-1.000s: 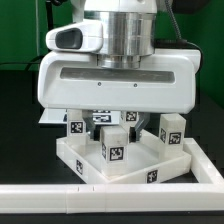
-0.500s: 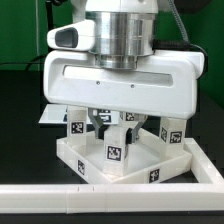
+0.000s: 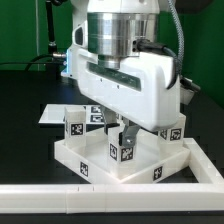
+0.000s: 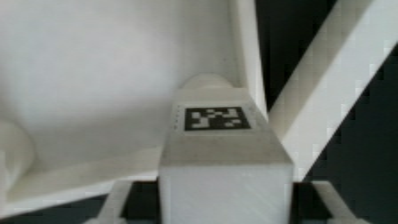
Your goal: Assemble square table
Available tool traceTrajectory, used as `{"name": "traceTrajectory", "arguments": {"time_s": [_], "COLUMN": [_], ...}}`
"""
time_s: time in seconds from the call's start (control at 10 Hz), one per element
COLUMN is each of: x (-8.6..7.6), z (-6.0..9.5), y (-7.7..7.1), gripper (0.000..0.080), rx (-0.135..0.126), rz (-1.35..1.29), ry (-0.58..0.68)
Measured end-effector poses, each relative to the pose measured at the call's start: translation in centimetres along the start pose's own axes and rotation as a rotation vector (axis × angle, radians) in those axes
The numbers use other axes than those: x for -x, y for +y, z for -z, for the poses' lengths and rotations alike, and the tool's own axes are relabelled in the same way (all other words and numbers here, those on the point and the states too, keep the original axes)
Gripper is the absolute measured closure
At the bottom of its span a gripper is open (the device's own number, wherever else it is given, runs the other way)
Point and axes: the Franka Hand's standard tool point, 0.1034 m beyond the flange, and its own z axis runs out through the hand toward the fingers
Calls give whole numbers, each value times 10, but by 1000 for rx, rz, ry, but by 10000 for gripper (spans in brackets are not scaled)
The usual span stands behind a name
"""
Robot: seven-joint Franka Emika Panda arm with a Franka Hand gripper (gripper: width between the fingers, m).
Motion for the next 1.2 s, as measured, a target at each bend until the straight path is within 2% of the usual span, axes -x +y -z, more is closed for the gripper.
{"name": "traceTrajectory", "arguments": {"time_s": [0.2,0.4,0.5,0.6,1.0,1.1,1.2], "x": [0,2,3,3,2,2,3], "z": [0,1,2,1,0,0,0], "y": [0,-2,-4,-4,-4,-3,-3], "gripper": [514,225,225,165,150,150,150], "rx": [1,2,2,-1,2,6,23], "rz": [-4,125,295,423,672,740,913], "ry": [-1,-3,2,4,6,6,10]}}
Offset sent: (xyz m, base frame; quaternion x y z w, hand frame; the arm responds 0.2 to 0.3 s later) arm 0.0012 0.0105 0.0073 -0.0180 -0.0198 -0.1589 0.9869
